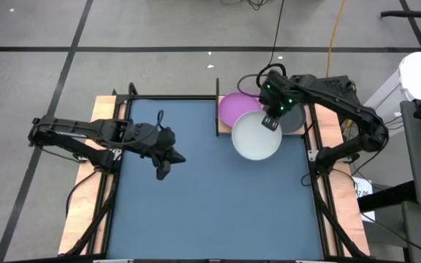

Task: Place and stack plates onto a shelf
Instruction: Stack the gray plate on top of the black plate on the shelf

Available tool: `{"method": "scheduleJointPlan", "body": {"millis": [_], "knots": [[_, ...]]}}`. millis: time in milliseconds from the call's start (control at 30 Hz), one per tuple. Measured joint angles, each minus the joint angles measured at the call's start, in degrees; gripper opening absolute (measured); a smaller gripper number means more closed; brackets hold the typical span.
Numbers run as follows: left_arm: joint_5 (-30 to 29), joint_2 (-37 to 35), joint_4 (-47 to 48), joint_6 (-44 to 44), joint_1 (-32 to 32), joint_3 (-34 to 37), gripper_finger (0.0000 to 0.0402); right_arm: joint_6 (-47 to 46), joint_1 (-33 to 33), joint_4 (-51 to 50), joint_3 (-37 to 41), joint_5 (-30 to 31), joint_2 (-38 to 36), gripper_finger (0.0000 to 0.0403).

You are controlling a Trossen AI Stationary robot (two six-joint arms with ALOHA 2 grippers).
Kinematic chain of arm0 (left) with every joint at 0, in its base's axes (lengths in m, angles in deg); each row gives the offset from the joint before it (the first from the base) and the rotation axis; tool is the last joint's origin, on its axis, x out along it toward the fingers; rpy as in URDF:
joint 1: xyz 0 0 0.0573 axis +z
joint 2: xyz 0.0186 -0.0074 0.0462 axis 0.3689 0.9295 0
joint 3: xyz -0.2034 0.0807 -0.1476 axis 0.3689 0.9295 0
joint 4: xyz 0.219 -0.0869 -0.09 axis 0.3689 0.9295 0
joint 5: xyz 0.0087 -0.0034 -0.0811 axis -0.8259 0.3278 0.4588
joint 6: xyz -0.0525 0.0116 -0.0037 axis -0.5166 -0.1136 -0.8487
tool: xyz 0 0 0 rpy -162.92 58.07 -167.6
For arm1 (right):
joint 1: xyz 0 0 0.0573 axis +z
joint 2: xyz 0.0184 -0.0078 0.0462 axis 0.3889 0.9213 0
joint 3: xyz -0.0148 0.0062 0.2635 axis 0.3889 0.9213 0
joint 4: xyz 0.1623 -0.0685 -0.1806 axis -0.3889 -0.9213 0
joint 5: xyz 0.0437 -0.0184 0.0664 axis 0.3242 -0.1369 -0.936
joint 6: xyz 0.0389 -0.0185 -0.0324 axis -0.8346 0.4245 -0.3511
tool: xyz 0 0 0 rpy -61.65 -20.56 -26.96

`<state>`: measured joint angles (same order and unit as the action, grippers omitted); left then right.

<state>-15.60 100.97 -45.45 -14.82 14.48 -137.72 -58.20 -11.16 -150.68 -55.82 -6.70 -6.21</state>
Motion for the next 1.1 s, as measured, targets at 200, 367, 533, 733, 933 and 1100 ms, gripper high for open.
{"method": "scheduleJointPlan", "body": {"millis": [200, 367, 533, 733, 933, 1100], "knots": [[-0.3, 0.0, 0.5, 4.2, 2.5, 0.0, 0.0004, 2.5, -5.8, -2.1, 0.0, 4.5, 1.0, 0.0], [-1.7, 0.0, 0.8, 5.0, 5.4, 0.0, 0.0004, 3.2, -10.6, -1.9, 0.0, 9.3, 1.2, 0.0], [-1.7, 0.0, 0.7, 5.0, 8.0, 0.0, 0.0004, 5.5, -15.7, -1.3, 0.0, 9.4, 1.3, 0.0], [-1.7, 0.0, 0.7, 4.9, 10.2, 0.0, 0.0004, 5.4, -21.4, -0.1, 0.0, 12.4, 1.3, 0.0], [-0.2, 0.0, 0.6, 4.7, 11.2, 0.0, 0.0004, 7.3, -25.0, 0.5, 0.0, 11.8, 1.3, 0.0], [-0.1, 0.0, 0.2, 4.3, 11.3, 0.0, 0.0004, 8.0, -26.4, 0.8, 0.0, 11.7, 1.3, 0.0]]}}
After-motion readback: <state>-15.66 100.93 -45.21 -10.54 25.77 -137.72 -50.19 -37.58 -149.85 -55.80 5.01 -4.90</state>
